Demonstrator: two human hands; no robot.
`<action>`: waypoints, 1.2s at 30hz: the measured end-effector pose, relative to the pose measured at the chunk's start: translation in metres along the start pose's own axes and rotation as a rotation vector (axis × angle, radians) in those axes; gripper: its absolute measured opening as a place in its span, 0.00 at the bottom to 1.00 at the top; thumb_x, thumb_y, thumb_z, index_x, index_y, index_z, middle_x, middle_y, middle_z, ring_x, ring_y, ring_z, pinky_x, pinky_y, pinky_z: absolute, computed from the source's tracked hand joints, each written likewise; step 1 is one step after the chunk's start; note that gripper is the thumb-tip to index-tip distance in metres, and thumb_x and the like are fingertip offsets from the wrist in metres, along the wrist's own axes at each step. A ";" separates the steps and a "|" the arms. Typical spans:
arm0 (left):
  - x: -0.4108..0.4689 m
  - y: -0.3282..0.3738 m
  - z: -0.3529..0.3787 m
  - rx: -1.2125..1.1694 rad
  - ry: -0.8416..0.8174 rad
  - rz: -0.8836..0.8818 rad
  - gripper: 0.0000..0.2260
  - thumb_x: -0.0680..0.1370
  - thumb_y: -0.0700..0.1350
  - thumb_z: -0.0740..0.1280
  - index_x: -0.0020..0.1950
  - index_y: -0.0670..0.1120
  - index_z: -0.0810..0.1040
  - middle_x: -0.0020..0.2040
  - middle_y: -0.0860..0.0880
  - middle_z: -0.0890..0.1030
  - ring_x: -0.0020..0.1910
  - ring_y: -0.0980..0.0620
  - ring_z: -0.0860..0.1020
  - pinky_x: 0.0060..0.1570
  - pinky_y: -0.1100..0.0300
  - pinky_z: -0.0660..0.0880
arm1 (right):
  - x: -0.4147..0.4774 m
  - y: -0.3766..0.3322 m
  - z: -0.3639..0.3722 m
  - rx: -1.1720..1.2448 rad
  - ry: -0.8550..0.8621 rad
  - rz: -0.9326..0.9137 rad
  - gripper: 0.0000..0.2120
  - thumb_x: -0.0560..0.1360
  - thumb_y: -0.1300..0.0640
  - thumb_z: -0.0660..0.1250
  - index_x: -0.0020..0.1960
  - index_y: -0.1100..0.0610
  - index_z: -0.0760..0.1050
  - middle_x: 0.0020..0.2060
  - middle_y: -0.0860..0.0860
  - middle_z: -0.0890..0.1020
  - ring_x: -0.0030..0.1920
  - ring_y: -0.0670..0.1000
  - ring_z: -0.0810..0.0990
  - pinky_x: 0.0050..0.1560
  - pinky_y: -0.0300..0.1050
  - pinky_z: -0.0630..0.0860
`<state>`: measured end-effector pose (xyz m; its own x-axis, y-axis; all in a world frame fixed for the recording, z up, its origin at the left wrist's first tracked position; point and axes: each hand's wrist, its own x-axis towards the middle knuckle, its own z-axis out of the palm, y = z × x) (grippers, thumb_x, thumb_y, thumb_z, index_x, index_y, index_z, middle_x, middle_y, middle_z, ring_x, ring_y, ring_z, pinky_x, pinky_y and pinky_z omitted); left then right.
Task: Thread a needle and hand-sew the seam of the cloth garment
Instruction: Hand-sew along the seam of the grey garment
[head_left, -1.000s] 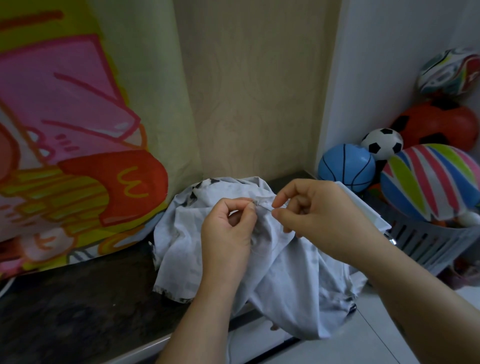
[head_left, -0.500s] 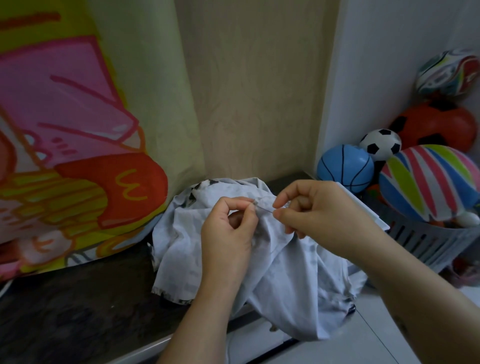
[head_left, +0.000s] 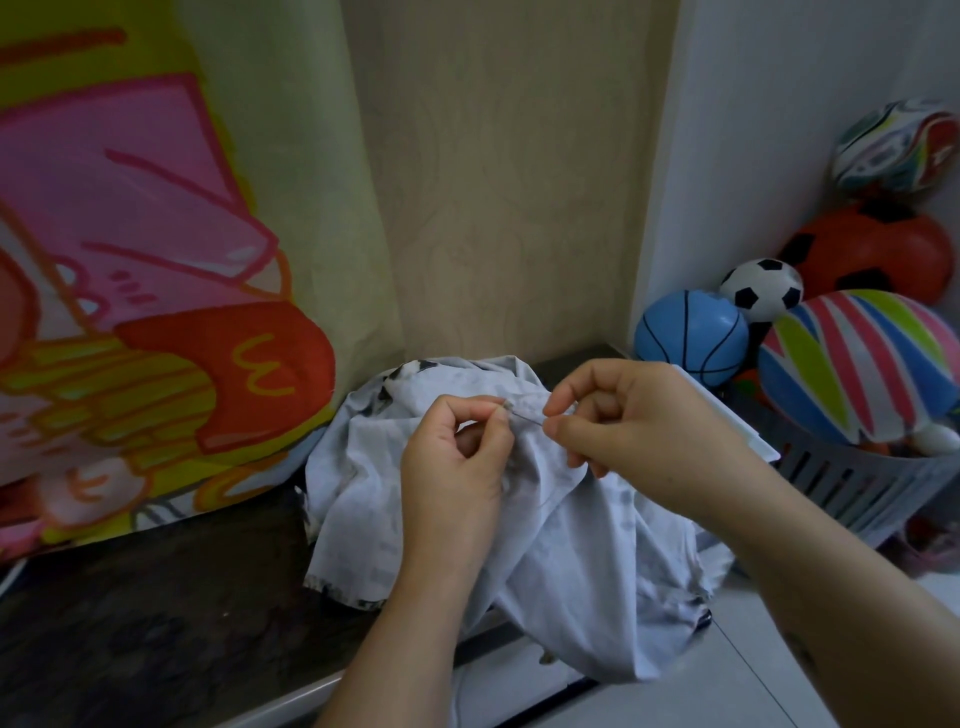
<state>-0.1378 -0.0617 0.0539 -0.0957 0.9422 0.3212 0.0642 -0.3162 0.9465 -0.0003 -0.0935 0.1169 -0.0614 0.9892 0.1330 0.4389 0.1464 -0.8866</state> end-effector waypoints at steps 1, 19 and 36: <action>0.000 0.000 0.000 0.000 0.000 0.002 0.07 0.77 0.38 0.67 0.42 0.49 0.77 0.40 0.55 0.82 0.41 0.62 0.81 0.41 0.72 0.74 | 0.000 0.000 0.000 -0.001 0.000 0.002 0.03 0.73 0.62 0.69 0.42 0.56 0.77 0.24 0.48 0.80 0.26 0.43 0.75 0.31 0.33 0.75; -0.003 0.003 0.003 0.061 -0.005 0.088 0.09 0.76 0.37 0.68 0.40 0.51 0.76 0.50 0.58 0.77 0.46 0.56 0.81 0.42 0.69 0.75 | 0.002 0.007 0.007 -0.042 0.097 -0.065 0.03 0.73 0.62 0.69 0.42 0.56 0.77 0.25 0.50 0.79 0.25 0.40 0.75 0.33 0.35 0.73; -0.010 0.010 0.005 0.088 0.056 0.027 0.07 0.76 0.41 0.69 0.40 0.51 0.78 0.36 0.56 0.82 0.36 0.62 0.80 0.36 0.72 0.73 | 0.009 0.019 0.012 0.143 0.115 -0.063 0.03 0.72 0.65 0.70 0.44 0.61 0.77 0.34 0.56 0.83 0.32 0.47 0.81 0.37 0.33 0.77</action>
<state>-0.1315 -0.0742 0.0603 -0.1482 0.9248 0.3505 0.1544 -0.3284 0.9318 -0.0036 -0.0815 0.0954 0.0221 0.9724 0.2324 0.3052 0.2148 -0.9278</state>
